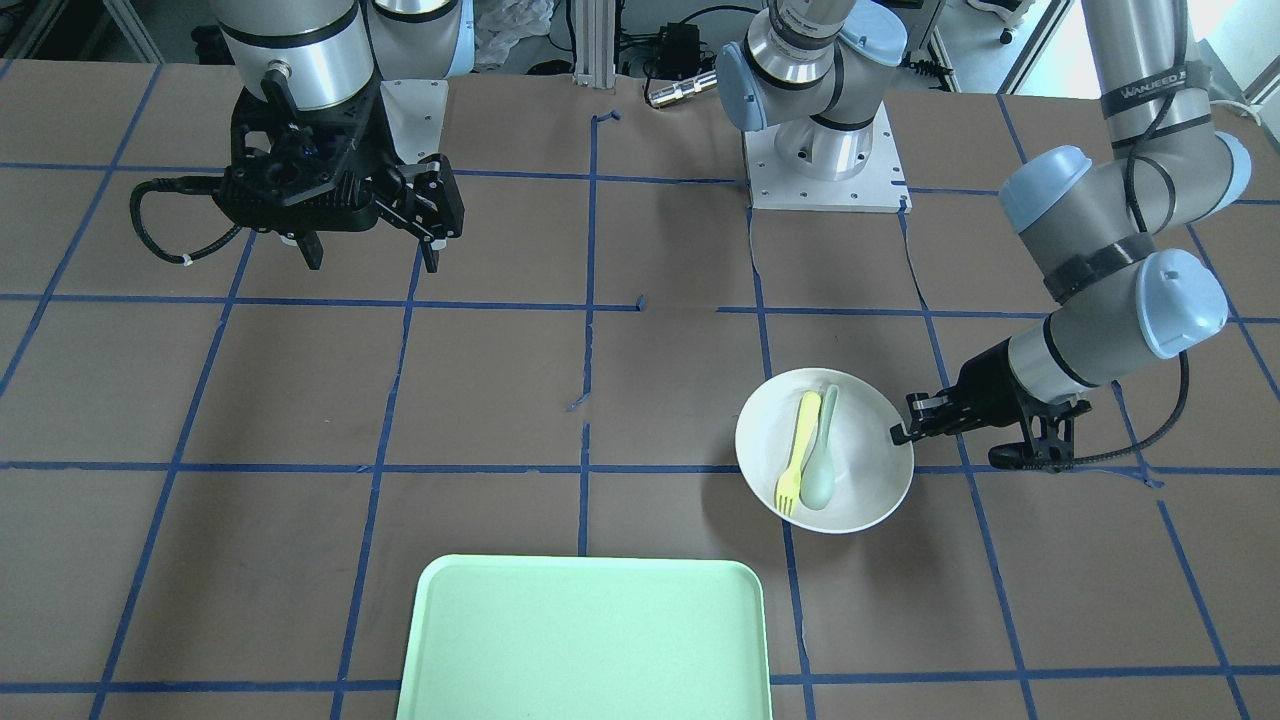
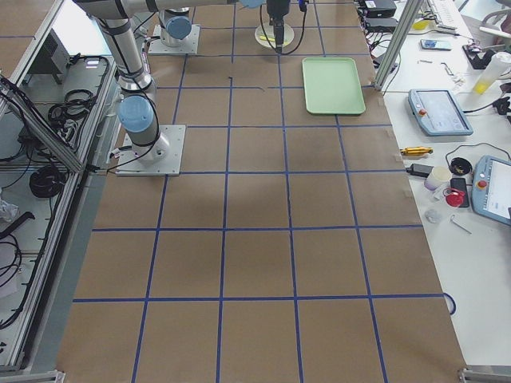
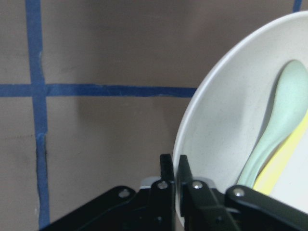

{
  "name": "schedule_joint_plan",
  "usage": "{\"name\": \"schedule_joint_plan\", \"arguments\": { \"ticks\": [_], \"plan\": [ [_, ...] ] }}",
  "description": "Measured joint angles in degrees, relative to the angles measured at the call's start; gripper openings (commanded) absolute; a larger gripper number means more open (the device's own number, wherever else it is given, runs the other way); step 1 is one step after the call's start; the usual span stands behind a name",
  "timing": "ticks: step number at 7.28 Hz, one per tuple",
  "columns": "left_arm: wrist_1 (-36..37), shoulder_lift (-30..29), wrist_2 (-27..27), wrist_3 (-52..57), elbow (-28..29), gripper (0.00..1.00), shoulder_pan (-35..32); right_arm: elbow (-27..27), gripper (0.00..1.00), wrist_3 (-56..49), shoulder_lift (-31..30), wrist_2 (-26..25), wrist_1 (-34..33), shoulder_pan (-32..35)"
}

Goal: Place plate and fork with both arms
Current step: 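Lift the white plate with the left gripper and carry it onto the green tray, then lower the plate onto the tray and open the left gripper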

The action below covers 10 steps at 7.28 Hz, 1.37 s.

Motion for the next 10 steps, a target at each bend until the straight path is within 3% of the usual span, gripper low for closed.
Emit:
{"name": "schedule_joint_plan", "arguments": {
  "ticks": [5, 7, 10],
  "plan": [
    [2.8, -20.2, -3.2, -33.0, 27.5, 0.00, -16.5, 0.2, 1.00, 0.0, 0.0, 0.1, 0.0, 0.0],
    [8.6, -25.4, -3.1, -42.3, 32.0, 0.00, -20.3, 0.2, 1.00, 0.0, 0.0, 0.1, 0.0, 0.0],
    [12.0, -29.2, -1.7, -47.9, 35.6, 0.00, -23.4, 0.2, 1.00, 0.0, 0.0, 0.1, -0.1, 0.0]
  ]
}}
